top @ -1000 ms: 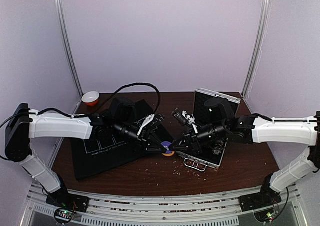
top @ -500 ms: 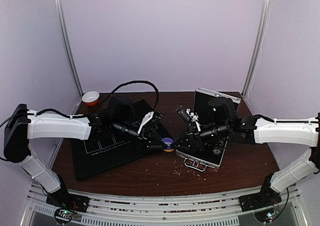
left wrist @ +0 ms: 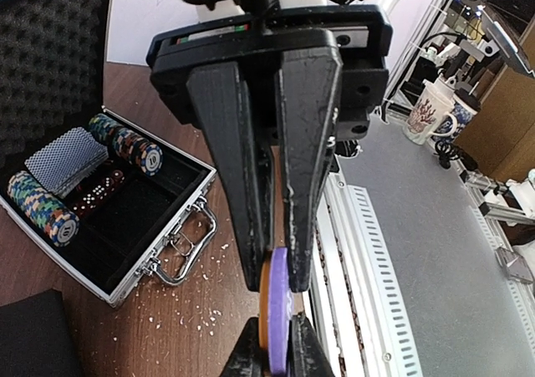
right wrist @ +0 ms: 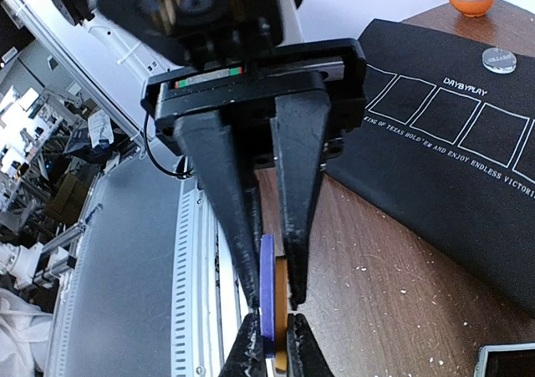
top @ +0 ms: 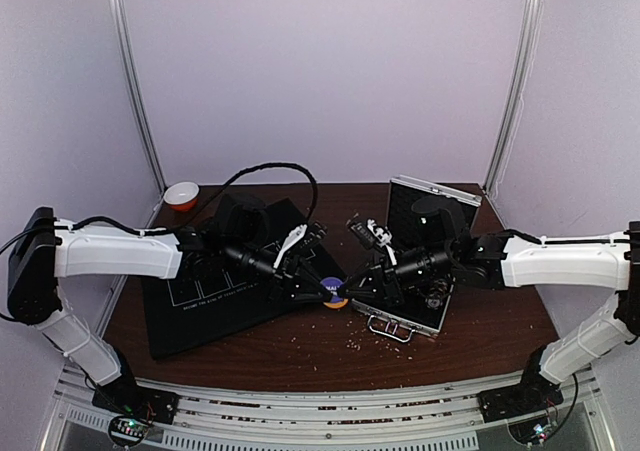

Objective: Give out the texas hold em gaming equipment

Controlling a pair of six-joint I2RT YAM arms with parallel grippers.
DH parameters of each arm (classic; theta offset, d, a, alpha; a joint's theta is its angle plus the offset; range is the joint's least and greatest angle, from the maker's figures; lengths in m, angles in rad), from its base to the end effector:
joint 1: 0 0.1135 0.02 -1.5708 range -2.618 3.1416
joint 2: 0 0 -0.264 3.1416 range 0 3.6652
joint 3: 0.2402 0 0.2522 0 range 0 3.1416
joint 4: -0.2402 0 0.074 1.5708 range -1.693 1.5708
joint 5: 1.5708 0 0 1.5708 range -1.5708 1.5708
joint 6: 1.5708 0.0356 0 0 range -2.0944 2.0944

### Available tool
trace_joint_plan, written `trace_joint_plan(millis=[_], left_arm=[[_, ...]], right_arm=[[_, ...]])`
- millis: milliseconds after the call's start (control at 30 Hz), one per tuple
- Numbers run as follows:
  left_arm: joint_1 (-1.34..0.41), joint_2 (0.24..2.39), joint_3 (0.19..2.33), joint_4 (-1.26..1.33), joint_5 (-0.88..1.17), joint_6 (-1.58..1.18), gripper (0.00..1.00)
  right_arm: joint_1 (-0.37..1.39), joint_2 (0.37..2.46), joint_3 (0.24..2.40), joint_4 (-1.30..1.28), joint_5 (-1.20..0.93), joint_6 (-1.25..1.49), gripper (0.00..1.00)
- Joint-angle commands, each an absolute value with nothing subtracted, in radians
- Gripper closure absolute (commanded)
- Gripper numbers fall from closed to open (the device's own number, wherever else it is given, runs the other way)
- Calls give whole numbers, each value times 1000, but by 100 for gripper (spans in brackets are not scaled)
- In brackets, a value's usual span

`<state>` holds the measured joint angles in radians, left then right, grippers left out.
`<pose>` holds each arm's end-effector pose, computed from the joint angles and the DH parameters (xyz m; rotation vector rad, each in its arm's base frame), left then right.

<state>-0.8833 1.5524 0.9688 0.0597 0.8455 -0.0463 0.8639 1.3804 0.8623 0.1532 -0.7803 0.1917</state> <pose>0.1934 -0.2775 0.2437 1.3854 1.7396 -1.4225 0.1793 0.2484 0.2681 -1.2102 1.7242 1.4228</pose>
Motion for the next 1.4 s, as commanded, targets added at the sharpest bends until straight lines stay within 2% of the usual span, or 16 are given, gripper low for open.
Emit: trace_joint_plan(millis=[0,67,133,233,300,400,533,800,900,967,1067,1133,1367], left_arm=[[-892,1528,943,178,775,0,72],[-892,1498,886,280,701,-20,69],[-891,1453,788,511,641,-90,69],[-893,1438,659,809,643,-198,66],[-900,1460,639,872,656,-231,65],[-920,1502,663,866,663,-245,65],[-922,1519,644,952,681,-285,75],[-923,1509,632,1004,733,-287,69],[-924,1508,638,997,732,-287,70],[-925,1508,642,993,732,-287,75],[-925,1509,647,966,722,-281,93],[-925,1507,647,951,718,-271,100],[-925,1517,681,866,700,-277,100]], right_arm=[[859,1364,879,237,-819,293,100],[859,1350,869,287,-827,326,100],[858,1343,852,366,-833,366,100],[859,1349,844,411,-843,404,100],[858,1353,846,413,-841,405,100],[859,1351,844,427,-838,411,100],[858,1350,844,423,-829,406,100],[858,1353,846,407,-814,392,100],[858,1357,849,402,-815,387,100],[858,1356,848,400,-813,386,100],[859,1352,847,400,-812,385,100],[858,1349,846,399,-812,384,100],[860,1363,853,310,-759,318,100]])
